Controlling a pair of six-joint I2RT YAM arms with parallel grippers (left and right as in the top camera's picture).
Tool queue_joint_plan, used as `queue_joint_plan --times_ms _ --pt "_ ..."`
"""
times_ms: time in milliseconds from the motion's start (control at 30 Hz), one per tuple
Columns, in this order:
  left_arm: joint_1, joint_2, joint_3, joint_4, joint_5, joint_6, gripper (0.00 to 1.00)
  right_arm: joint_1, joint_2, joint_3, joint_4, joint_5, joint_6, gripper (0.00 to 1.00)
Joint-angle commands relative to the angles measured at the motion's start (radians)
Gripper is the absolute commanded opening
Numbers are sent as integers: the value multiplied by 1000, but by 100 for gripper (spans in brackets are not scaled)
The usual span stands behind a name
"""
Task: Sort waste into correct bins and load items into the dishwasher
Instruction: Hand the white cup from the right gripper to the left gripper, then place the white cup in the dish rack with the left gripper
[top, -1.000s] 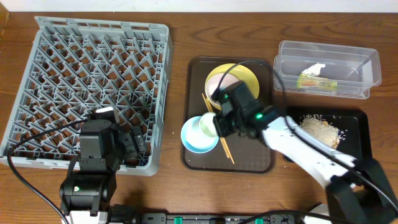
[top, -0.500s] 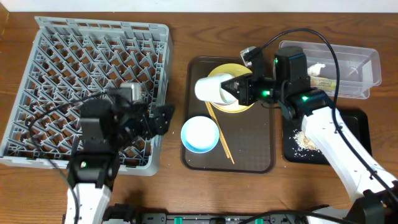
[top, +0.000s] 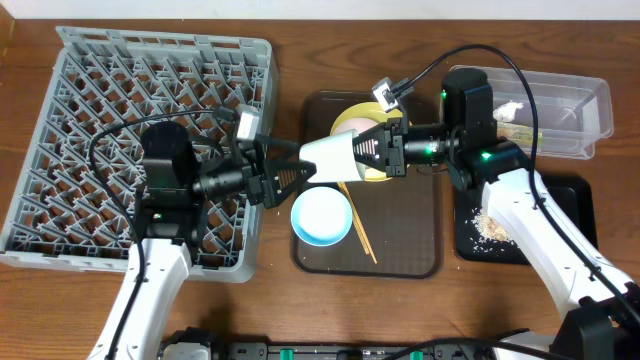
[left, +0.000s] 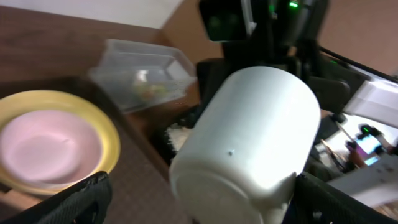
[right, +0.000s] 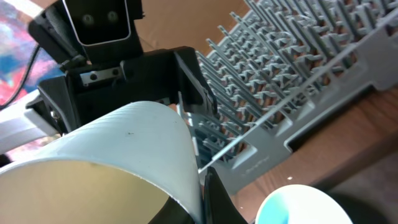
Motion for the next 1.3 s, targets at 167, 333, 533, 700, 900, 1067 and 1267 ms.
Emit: queue_joint_plan --times_ms 167,333,533,700,900,1067,1267 --pt "-122 6 16 232 56 -145 95 -5 3 4 16 -90 29 1" --pt "-171 6 16 273 56 -166 93 -5 3 4 48 -101 60 1" --pt "-189 6 16 274 56 -165 82 -5 3 4 103 -115 101 1" --pt "-189 6 16 274 56 -165 71 -5 3 4 105 -116 108 1" --pt "-189 6 16 280 56 -165 67 -5 3 4 105 -116 108 3" --pt "-189 6 16 281 56 -164 61 -6 3 4 105 -115 107 38" --pt "-175 6 16 280 56 -102 53 -22 3 4 97 -115 107 47"
